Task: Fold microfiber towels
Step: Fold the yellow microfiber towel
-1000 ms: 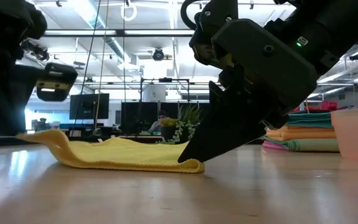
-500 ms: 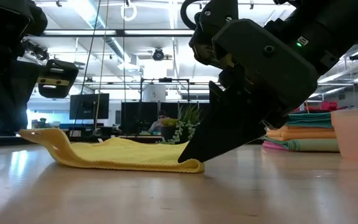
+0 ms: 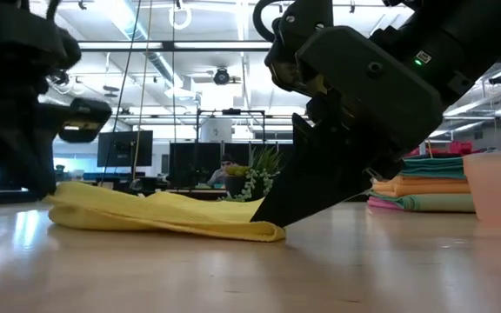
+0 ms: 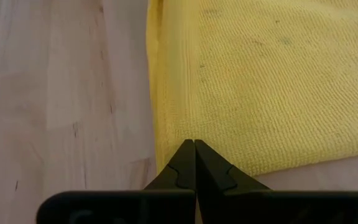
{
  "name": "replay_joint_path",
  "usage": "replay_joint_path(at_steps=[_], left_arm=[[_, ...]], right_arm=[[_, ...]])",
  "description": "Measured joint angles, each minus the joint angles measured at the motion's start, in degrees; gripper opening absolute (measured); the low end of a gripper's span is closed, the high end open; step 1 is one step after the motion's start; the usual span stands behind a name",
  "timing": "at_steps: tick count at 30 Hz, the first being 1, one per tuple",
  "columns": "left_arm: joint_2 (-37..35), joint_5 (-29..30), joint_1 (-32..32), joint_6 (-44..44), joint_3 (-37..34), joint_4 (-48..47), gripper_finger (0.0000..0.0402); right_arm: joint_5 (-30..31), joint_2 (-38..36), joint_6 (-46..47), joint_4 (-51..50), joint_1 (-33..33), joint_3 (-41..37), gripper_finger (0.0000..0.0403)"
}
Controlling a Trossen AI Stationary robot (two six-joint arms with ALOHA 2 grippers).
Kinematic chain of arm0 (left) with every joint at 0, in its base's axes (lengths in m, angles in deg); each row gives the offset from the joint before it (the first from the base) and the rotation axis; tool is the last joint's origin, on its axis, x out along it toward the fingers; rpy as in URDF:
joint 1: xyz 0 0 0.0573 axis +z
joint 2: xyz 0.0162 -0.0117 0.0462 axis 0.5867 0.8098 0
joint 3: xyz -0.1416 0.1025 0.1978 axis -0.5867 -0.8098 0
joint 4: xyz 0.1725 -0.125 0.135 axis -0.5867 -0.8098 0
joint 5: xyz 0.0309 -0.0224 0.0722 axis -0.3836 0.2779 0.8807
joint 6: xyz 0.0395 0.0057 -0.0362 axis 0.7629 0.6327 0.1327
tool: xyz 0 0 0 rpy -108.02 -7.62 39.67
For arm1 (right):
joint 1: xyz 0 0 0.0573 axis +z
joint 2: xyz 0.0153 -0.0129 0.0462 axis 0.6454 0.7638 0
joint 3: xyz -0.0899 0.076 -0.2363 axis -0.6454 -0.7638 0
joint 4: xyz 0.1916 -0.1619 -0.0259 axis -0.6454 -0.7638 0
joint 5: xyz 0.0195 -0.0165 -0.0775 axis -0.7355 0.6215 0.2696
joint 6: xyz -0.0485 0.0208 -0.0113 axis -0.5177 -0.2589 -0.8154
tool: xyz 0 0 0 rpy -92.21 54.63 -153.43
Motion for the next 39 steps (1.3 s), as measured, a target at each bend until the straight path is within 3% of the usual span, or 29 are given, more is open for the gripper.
replay_joint_path(at_steps=[4,28,39], left_arm=[[2.5,-3.3,-0.3,-2.3,0.0,0.7,0.0001],[6.4,-3.3,-0.7,-4.0,0.1,4.3,0.0022],[6.5,-3.6,-0.6,-9.6,0.1,3.4,0.0112]], right_arm=[[-0.4,0.1,-0.1,1.3,0.2,0.0,0.0003],[-0.8,0.1,0.1,1.8,0.4,0.0,0.0003],[-1.1,0.1,-0.1,1.8,0.4,0.0,0.0003]])
